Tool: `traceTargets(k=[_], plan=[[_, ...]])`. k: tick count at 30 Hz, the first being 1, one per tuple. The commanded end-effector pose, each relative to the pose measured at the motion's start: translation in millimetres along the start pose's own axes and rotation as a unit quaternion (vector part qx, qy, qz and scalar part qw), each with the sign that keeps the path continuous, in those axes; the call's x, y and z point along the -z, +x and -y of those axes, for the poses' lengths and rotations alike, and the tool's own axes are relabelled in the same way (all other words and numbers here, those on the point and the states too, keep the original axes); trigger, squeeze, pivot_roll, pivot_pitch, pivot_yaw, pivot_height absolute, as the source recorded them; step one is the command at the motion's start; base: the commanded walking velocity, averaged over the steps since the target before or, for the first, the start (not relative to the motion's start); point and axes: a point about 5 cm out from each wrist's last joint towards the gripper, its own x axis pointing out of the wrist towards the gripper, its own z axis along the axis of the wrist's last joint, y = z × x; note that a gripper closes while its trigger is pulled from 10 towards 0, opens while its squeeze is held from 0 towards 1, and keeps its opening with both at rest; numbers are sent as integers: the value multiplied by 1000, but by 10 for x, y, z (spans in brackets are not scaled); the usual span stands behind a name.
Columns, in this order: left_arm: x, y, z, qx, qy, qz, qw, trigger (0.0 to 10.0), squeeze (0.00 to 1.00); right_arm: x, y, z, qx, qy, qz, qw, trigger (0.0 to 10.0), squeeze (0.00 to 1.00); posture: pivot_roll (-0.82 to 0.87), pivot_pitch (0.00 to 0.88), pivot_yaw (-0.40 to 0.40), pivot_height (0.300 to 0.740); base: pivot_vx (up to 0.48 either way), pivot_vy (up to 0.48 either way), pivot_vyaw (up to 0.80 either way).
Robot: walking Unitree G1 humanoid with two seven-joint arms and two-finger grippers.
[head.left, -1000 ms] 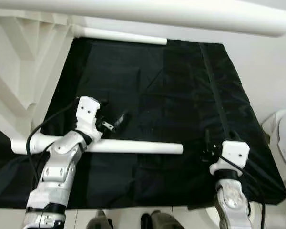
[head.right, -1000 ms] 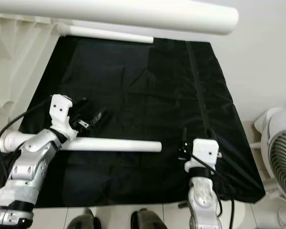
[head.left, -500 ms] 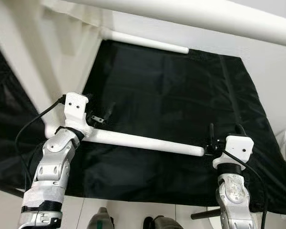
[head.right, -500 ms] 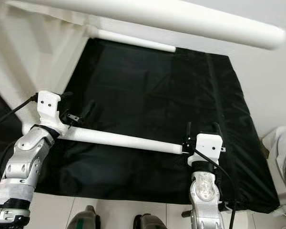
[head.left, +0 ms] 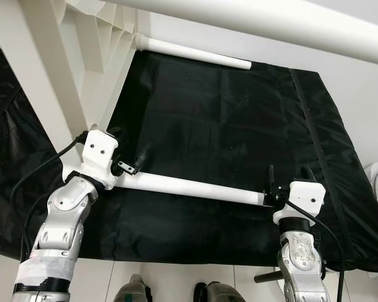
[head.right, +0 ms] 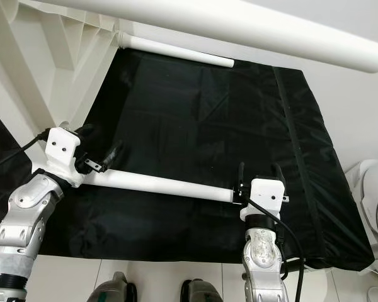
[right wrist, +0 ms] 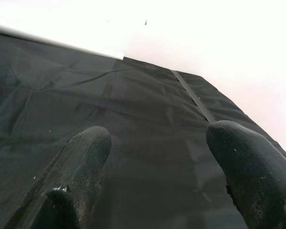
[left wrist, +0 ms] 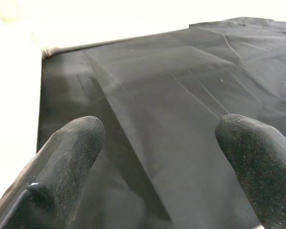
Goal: Building children table
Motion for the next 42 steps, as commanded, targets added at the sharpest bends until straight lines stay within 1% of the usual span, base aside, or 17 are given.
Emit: traceTargets(k=[1,7,9,10,12,14,16,19,20,21,22,23,27,28,29,30,42], plan=[[43,-37,72,32,9,-7,999,10000,0,47,-30,23,3,-5,-8,1000,10000,0,121,88,-75,740,0,0,0],[52,-155,125,36,-6,-4,999,10000,0,48,-47,58,8,-13,-8,1000,10000,0,120,91,-77,740,0,0,0],[57,-182,116,17,-14,-4,1000,10000,0,36,-49,90,18,-16,-6,1000,10000,0,118,94,-76,740,0,0,0],[43,-190,107,3,-28,0,1000,10000,0,2,-53,126,30,-12,-4,999,10000,0,112,90,-74,740,0,0,0],[43,-190,107,3,-28,0,1000,10000,0,2,-53,126,30,-12,-4,999,10000,0,112,90,-74,740,0,0,0],[20,-183,83,-22,-58,9,998,10000,0,-74,-69,161,44,-4,0,999,10000,0,94,78,-70,740,0,0,0],[15,-128,81,-36,-81,14,996,10000,0,-133,-91,170,50,6,2,999,10000,0,81,71,-65,740,0,0,0],[24,-88,90,-38,-91,14,995,10000,0,-143,-98,171,51,5,2,999,10000,0,73,66,-59,740,0,0,0],[45,-41,96,-40,-94,11,995,10000,0,-133,-102,174,51,4,2,999,10000,0,46,57,-35,740,0,0,0],[59,-11,100,-40,-95,9,995,10000,0,-124,-103,177,51,3,1,999,10000,0,46,57,-35,740,0,0,0],[65,61,117,-33,-98,9,995,10000,0,-106,-103,204,56,-5,0,998,10000,0,18,49,-10,740,0,0,0],[65,61,117,-33,-98,9,995,10000,0,-106,-103,204,56,-5,0,998,10000,0,18,49,-10,740,0,0,0],[35,277,135,-11,-110,18,994,10000,0,-87,-90,279,66,-32,1,997,10000,0,-15,40,21,740,0,0,0],[35,277,135,-11,-110,18,994,10000,0,-87,-90,279,66,-32,1,997,10000,0,-15,40,21,740,0,0,0],[9,360,132,-4,-109,21,994,10000,0,-85,-76,306,70,-41,-1,997,10000,0,-22,36,31,740,0,0,0],[-1,386,131,-2,-109,22,994,10000,0,-87,-70,313,71,-43,-2,997,10000,0,-24,33,34,740,0,0,0],[6,450,117,-4,-112,22,993,10000,0,-73,-48,248,69,-40,-5,997,10000,0,-24,27,31,740,0,0,0]])
